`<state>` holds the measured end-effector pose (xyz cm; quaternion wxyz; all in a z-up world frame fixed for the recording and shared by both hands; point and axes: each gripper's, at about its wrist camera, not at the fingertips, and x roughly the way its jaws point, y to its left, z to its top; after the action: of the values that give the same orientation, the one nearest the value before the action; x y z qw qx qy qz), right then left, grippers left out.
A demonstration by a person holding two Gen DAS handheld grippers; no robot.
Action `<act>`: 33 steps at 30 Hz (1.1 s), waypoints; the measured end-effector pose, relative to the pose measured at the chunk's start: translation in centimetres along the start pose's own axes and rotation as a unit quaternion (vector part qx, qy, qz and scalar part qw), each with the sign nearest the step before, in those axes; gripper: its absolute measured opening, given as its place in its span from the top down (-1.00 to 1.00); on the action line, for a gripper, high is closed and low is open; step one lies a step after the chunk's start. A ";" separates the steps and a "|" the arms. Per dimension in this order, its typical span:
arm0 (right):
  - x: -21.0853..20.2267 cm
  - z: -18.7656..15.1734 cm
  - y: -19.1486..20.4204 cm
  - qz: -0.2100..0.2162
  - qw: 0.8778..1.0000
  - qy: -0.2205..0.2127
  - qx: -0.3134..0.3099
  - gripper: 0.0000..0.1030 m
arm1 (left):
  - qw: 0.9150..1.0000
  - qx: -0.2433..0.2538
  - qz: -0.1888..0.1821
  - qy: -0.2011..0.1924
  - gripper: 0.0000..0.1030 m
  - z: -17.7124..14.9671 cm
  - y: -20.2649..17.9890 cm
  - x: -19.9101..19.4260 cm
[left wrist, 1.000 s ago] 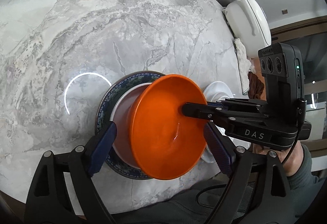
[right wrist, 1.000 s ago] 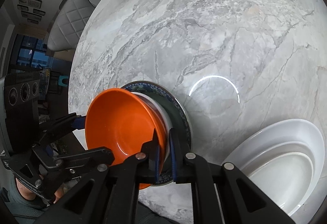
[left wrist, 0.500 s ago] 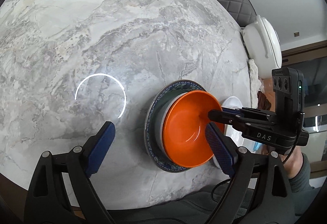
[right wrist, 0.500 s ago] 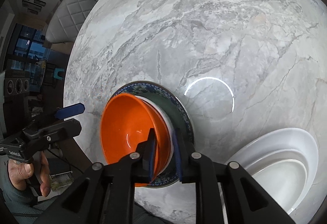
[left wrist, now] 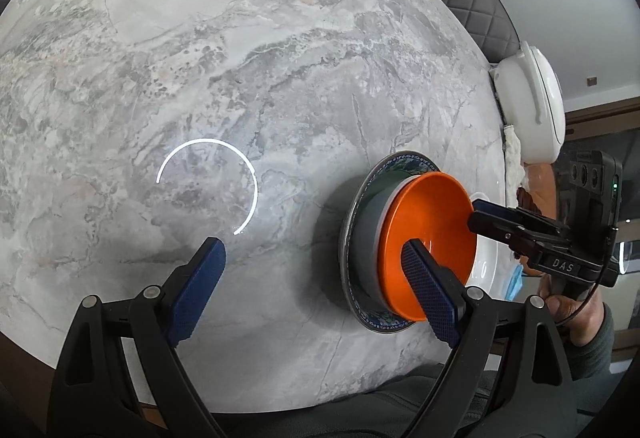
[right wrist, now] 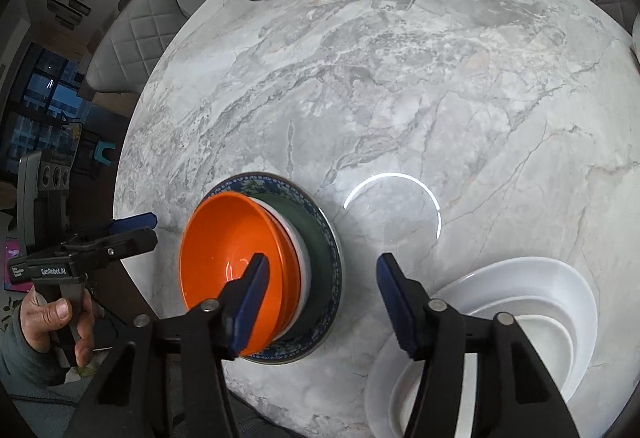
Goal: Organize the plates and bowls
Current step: 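Move both grippers to the patterned bowl rim and close them on it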
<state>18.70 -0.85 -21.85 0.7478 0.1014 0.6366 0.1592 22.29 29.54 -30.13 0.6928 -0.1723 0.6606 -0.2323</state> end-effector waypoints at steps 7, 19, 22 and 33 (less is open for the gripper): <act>1.2 -0.9 0.2 -0.013 1.000 0.007 -0.013 0.07 | 1.000 -0.002 0.003 0.009 -0.74 -0.3 0.3 0.7; 2.8 -1.3 1.1 -0.047 0.998 -0.013 -0.040 0.08 | 1.000 0.001 0.004 0.011 -0.74 -0.5 0.4 0.8; 2.6 -1.3 0.8 -0.040 0.998 -0.026 -0.032 0.08 | 1.000 0.008 0.013 0.015 -0.74 -0.6 0.6 0.9; -1.8 -2.5 -4.5 0.030 0.996 -0.061 0.052 0.08 | 0.996 0.085 0.035 0.020 -0.71 -1.2 -0.3 2.8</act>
<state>16.44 -5.84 -22.21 0.7740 0.1683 0.5937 0.1416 21.11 27.81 -32.36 0.6993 -0.0846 0.6577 -0.2669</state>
